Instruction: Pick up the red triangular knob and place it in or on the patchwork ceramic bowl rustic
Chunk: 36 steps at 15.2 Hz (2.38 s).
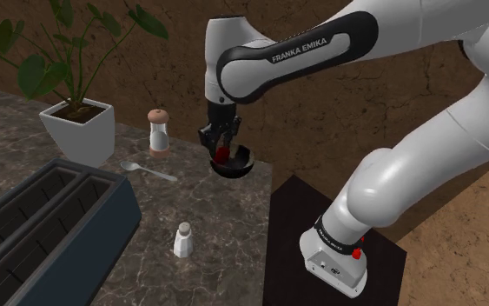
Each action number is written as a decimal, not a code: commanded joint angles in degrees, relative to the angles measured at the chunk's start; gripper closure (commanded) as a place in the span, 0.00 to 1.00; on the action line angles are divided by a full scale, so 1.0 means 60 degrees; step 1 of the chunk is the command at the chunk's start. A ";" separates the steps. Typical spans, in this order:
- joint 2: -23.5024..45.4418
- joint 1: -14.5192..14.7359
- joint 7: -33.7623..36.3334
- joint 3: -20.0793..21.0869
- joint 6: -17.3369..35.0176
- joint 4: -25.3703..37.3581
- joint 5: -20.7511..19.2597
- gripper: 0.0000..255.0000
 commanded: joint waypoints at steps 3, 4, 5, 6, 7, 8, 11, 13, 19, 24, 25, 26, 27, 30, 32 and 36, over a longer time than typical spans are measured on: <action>0.0137 -0.0499 -0.0923 -0.0642 0.0098 0.0037 -0.0354 1.00; 0.0223 -0.0624 -0.1136 -0.0792 0.0119 0.0103 -0.0447 1.00; 0.0318 -0.0749 -0.1347 -0.0939 0.0140 0.0180 -0.0537 1.00; 0.0424 -0.0873 -0.1556 -0.1084 0.0160 0.0269 -0.0625 1.00; 0.0538 -0.0994 -0.1763 -0.1228 0.0178 0.0369 -0.0710 1.00; 0.0685 -0.1135 -0.2007 -0.1395 0.0199 0.0503 -0.0807 1.00; 0.0896 -0.1143 -0.1966 -0.1381 0.0613 0.0298 -0.0841 1.00; 0.1050 -0.1148 -0.1935 -0.1372 0.0890 0.0172 -0.0869 1.00; 0.1567 -0.1168 -0.1829 -0.1348 0.1728 -0.0156 -0.0973 1.00; 0.1711 -0.1173 -0.1797 -0.1344 0.1940 -0.0226 -0.1006 1.00; 0.1711 -0.1173 -0.1797 -0.1344 0.1940 -0.0226 -0.1006 1.00; 0.1711 -0.1173 -0.1797 -0.1344 0.1940 -0.0226 -0.1006 1.00; 0.1711 -0.1173 -0.1797 -0.1344 0.1940 -0.0226 -0.1006 1.00; 0.1711 -0.1173 -0.1797 -0.1344 0.1940 -0.0226 -0.1006 0.00; 0.1711 -0.1173 -0.1797 -0.1344 0.1940 -0.0226 -0.1006 0.00; 0.1320 -0.1148 -0.1863 -0.1343 0.1236 0.0092 -0.0912 0.00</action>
